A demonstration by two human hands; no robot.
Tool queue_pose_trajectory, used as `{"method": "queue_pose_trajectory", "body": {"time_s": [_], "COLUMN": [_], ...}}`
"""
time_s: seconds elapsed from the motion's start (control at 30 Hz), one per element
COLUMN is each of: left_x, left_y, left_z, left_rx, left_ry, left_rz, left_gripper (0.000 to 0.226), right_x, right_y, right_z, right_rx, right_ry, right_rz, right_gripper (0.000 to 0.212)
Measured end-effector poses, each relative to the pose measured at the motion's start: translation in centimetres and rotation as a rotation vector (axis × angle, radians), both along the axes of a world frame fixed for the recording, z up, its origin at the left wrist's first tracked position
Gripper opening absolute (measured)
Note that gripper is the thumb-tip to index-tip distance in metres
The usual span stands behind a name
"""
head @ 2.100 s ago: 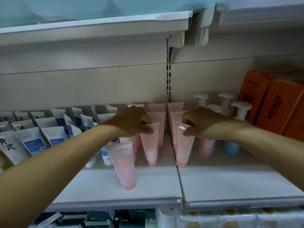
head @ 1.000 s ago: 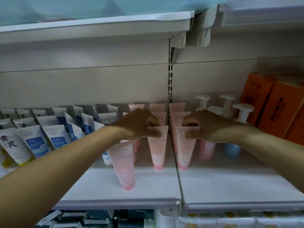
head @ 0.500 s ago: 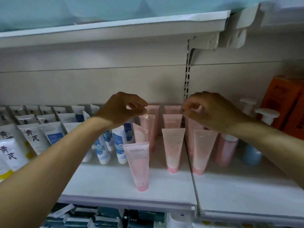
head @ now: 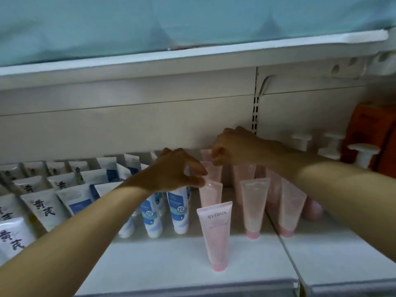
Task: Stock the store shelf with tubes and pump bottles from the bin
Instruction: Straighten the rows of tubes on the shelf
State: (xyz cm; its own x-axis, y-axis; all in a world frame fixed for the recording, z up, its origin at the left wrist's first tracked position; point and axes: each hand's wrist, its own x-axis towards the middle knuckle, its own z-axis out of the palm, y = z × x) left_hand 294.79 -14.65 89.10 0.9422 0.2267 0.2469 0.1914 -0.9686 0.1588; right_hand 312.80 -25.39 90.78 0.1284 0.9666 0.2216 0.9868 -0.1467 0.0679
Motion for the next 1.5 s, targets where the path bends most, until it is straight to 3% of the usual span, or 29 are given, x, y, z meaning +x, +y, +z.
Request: {"method": "queue_pose_trajectory", "body": {"time_s": [0.13, 0.7, 1.07, 1.2, 1.33, 1.5], "left_x": [0.2, 0.6, 0.6, 0.5, 0.5, 0.8], "left_y": [0.5, 0.0, 0.4, 0.3, 0.0, -0.4], "left_z": [-0.8, -2.3, -2.9, -2.8, -2.7, -3.1], "left_rx": [-0.032, -0.046, -0.192, -0.183, -0.142, -0.154], "left_ry": [-0.024, -0.192, -0.147, -0.097, -0.099, -0.170], "left_rz": [-0.063, -0.046, -0.045, -0.036, -0.032, -0.018], "left_gripper": [0.018, 0.014, 0.027, 0.022, 0.021, 0.039], "right_x": [0.1, 1.1, 1.0, 1.0, 1.3, 1.3], "right_y": [1.0, 1.4, 1.5, 1.2, 1.1, 0.0], "right_z": [-0.2, -0.2, 0.0, 0.0, -0.4, 0.4], "right_rx": [-0.077, -0.064, -0.087, -0.106, -0.043, 0.063], "right_ry": [-0.016, -0.088, -0.057, -0.026, -0.007, 0.008], "right_rz": [-0.025, 0.060, 0.069, 0.037, 0.028, 0.034], "right_gripper": [0.015, 0.010, 0.019, 0.018, 0.022, 0.026]}}
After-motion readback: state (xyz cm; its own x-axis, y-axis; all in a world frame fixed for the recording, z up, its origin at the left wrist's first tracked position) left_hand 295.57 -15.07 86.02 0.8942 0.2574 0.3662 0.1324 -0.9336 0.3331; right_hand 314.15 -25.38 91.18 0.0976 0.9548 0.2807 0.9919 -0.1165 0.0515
